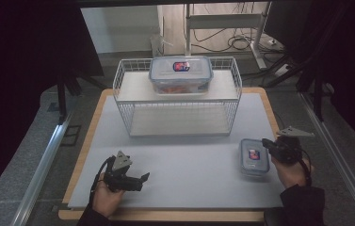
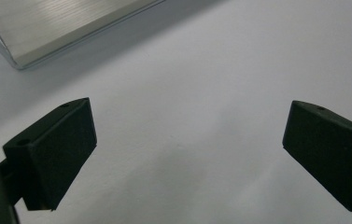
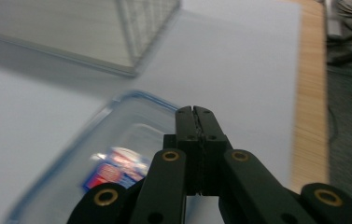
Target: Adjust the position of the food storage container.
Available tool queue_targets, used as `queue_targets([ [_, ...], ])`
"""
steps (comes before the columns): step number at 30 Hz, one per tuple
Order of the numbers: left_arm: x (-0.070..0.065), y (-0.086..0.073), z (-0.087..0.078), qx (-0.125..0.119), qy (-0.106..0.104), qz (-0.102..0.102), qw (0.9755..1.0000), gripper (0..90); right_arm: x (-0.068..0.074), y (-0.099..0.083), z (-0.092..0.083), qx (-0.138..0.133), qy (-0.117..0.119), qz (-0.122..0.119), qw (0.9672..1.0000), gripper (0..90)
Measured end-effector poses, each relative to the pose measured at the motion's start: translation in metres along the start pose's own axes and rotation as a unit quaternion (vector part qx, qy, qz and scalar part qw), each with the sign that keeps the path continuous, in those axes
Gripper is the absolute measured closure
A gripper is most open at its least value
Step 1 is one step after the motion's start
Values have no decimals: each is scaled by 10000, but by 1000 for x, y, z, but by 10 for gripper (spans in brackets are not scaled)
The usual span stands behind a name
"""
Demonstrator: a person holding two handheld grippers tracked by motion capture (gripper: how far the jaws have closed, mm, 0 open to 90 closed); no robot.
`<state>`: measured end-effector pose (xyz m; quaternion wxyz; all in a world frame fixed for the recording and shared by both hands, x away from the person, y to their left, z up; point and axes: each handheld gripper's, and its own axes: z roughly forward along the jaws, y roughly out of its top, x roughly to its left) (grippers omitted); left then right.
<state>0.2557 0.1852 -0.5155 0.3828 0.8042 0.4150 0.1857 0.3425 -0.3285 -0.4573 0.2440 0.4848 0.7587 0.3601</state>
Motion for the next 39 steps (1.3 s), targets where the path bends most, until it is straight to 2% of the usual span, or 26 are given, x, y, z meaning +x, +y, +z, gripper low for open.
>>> queue_targets([
  [3, 0, -1, 1, 33, -5, -5, 10000, 28, -15, -7, 0, 126, -206, 143, 9996, 898],
  [5, 0, -1, 2, 58, -12, 4, 10000, 28, -22, -13, 1, 232, -232, 263, 9991, 897],
  [10, 0, -1, 2, 77, -28, 12, 10000, 31, -23, -28, 5, 636, -198, 325, 9972, 898],
  [12, 0, -1, 2, 86, -37, 19, 10000, 31, -21, -30, 5, 693, -116, 339, 9970, 898],
  [13, -1, -1, 3, 91, -33, 25, 10000, 32, -19, -30, 5, 688, -59, 342, 9970, 898],
  [15, -1, -1, 3, 99, -50, 29, 9999, 32, -15, -28, 4, 690, -129, 291, 9971, 898],
  [20, -2, -1, 5, 122, -87, 50, 9999, 34, -9, -27, 9, 725, -23, 255, 9970, 898],
  [30, -3, -1, 7, 157, -164, 65, 9997, 36, 20, -19, 22, 711, 449, -1, 9965, 898],
  [36, -4, -1, 10, 176, -209, 43, 9996, 36, 42, -12, 32, 713, 894, -81, 9934, 897],
  [39, -5, -1, 10, 202, -229, 53, 9995, 36, 58, -8, 38, 745, 1062, -234, 9913, 897],
])
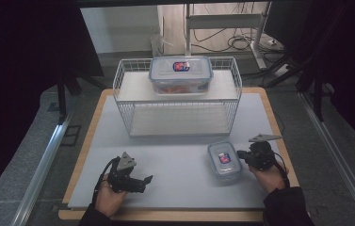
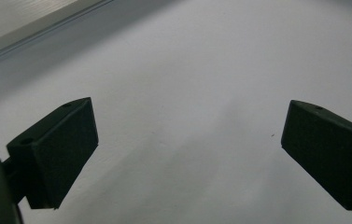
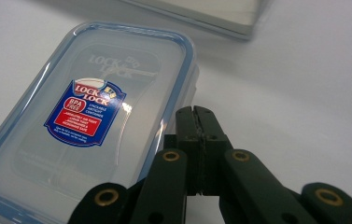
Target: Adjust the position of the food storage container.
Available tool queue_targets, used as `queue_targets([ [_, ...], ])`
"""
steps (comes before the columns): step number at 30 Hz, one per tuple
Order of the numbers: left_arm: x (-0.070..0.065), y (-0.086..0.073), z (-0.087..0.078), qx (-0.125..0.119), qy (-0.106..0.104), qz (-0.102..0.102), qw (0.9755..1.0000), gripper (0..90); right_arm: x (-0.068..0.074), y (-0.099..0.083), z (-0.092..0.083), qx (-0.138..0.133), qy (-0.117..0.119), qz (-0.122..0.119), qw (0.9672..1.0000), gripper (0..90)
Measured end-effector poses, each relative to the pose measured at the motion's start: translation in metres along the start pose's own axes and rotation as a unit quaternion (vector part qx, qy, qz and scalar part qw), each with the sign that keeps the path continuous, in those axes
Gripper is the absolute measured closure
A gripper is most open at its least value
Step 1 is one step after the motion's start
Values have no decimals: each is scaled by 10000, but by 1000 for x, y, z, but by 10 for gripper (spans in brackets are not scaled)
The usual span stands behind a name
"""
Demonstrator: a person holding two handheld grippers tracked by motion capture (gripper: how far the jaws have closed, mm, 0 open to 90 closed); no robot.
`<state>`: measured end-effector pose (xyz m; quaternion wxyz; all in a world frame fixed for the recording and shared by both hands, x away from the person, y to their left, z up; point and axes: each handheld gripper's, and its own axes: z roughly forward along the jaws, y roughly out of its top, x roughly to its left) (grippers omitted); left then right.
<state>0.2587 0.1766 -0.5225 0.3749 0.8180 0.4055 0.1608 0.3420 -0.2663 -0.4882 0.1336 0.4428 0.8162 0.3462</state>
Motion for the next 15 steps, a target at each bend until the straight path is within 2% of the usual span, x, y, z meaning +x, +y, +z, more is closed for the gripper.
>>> queue_targets([
  [6, -1, 0, 1, -17, -28, -1, 10000, 37, 22, 9, 13, 74, 267, -130, 9995, 897],
  [15, -3, 1, 1, -9, -31, 20, 10000, 37, 54, 20, 35, 131, 550, -444, 9974, 897],
])
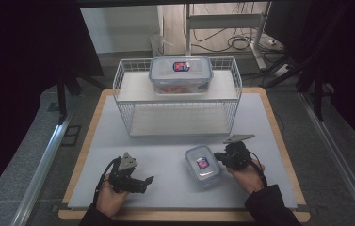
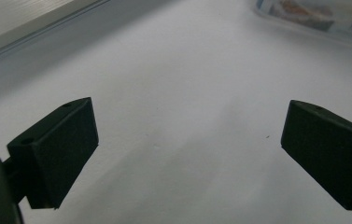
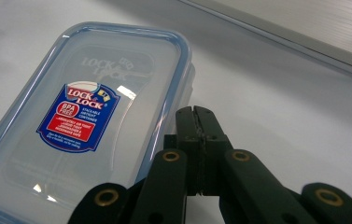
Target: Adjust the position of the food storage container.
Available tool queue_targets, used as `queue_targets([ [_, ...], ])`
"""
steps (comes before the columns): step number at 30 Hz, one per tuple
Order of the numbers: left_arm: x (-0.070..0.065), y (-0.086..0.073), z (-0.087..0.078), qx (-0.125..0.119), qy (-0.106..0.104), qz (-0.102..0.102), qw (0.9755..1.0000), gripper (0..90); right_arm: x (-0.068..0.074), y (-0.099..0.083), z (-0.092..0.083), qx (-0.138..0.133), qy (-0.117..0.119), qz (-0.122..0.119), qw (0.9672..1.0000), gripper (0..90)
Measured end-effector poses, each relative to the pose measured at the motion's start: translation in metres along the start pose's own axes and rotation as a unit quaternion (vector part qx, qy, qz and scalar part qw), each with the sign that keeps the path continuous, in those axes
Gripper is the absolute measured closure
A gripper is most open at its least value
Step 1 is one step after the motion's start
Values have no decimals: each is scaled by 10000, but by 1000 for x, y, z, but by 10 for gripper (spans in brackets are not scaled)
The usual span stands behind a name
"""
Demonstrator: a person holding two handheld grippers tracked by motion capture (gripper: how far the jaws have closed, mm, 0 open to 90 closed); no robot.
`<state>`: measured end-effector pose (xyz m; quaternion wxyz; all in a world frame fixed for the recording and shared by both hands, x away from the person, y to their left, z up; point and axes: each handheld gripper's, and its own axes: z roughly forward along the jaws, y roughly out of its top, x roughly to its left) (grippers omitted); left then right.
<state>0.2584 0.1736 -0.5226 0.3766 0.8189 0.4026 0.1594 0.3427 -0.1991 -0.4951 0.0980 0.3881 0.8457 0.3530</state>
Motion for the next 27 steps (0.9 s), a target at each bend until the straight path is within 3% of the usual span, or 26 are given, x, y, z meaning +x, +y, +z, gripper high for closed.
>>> queue_targets([
  [8, 0, 0, -2, -27, -2, -5, 10000, 38, 28, 12, 23, 8, 265, -403, 9988, 896],
  [10, 1, 0, -3, -55, -4, -25, 10000, 38, 27, 11, 20, 3, 272, -422, 9987, 894],
  [12, 1, 1, -4, -84, 1, -33, 10000, 39, 23, 9, 14, -26, 131, -490, 9987, 893],
  [15, 2, 0, -5, -98, 7, -26, 9999, 39, 19, 2, 3, -88, 152, -411, 9990, 891],
  [21, 2, 1, -4, -119, 6, -33, 9999, 41, 29, -16, -20, -140, 113, -654, 9977, 887],
  [27, 5, 1, -4, -102, -81, -111, 9999, 48, 38, -28, -28, -129, 275, -595, 9978, 884],
])
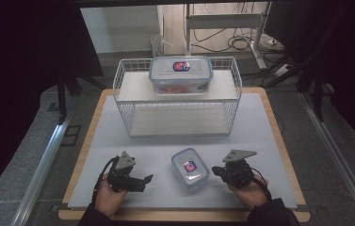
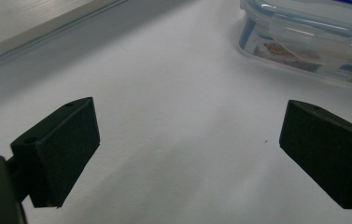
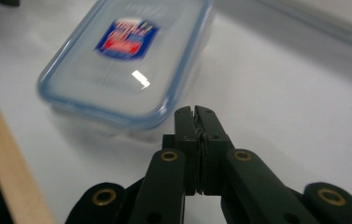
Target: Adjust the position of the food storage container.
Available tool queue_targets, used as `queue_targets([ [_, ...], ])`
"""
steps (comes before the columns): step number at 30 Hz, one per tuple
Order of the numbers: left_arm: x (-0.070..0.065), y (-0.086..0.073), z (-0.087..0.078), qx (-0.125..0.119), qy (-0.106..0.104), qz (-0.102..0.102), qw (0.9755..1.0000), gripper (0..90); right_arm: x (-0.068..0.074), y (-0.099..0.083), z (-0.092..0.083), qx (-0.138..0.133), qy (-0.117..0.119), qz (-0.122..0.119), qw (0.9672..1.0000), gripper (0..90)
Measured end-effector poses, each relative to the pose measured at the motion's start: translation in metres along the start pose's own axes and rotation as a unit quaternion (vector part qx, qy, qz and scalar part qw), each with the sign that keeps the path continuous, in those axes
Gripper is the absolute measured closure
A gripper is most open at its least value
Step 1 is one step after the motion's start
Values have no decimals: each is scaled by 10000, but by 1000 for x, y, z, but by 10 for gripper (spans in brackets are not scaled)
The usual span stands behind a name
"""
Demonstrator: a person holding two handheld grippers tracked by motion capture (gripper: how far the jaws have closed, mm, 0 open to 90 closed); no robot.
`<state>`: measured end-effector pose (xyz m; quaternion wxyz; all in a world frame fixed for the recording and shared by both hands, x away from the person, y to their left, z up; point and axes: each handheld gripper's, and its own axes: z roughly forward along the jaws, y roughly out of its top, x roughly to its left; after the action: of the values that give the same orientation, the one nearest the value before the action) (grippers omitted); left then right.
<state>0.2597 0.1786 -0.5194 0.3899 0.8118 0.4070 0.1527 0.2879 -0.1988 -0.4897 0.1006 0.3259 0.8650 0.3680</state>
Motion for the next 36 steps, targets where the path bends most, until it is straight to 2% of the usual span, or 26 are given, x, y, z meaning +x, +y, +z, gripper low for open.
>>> queue_targets([
  [6, 2, 1, 0, 29, -1, -63, 10000, 48, 14, -9, 2, 215, 177, -51, 9996, 881],
  [8, 3, 1, 0, 36, -21, -101, 9999, 44, 17, -12, 4, 289, 303, -31, 9991, 877],
  [10, 4, 2, -1, -26, -112, -168, 9998, 36, 21, -15, 6, 389, 388, -37, 9985, 876],
  [12, 4, 4, -2, -26, -40, -171, 9998, 53, 23, -16, 9, 436, 449, -37, 9980, 875],
  [16, 3, 8, -2, -78, 18, -150, 9999, 114, 26, -12, 14, 405, 447, -110, 9981, 874],
  [20, 4, 10, 1, -177, -125, -232, 9995, 179, 21, -8, 20, 416, 466, -56, 9980, 873],
  [23, 4, 14, 6, -175, -147, -222, 9995, 221, 16, -3, 23, 403, 362, -28, 9985, 874],
  [26, 5, 18, 11, -174, -114, -188, 9996, 285, 9, 1, 28, 375, 330, 48, 9987, 875],
  [29, 9, 24, 16, -176, -157, -258, 9994, 387, 2, 5, 34, 346, 335, 144, 9987, 877],
  [32, 18, 31, 25, -165, -181, -350, 9991, 518, -5, 9, 39, 377, 230, 151, 9989, 881],
  [33, 20, 33, 28, -169, -192, -383, 9989, 568, -9, 9, 40, 362, 228, 226, 9988, 881],
  [36, 28, 39, 44, -134, -357, -457, 9982, 697, -15, 11, 40, 299, 192, 335, 9988, 882],
])
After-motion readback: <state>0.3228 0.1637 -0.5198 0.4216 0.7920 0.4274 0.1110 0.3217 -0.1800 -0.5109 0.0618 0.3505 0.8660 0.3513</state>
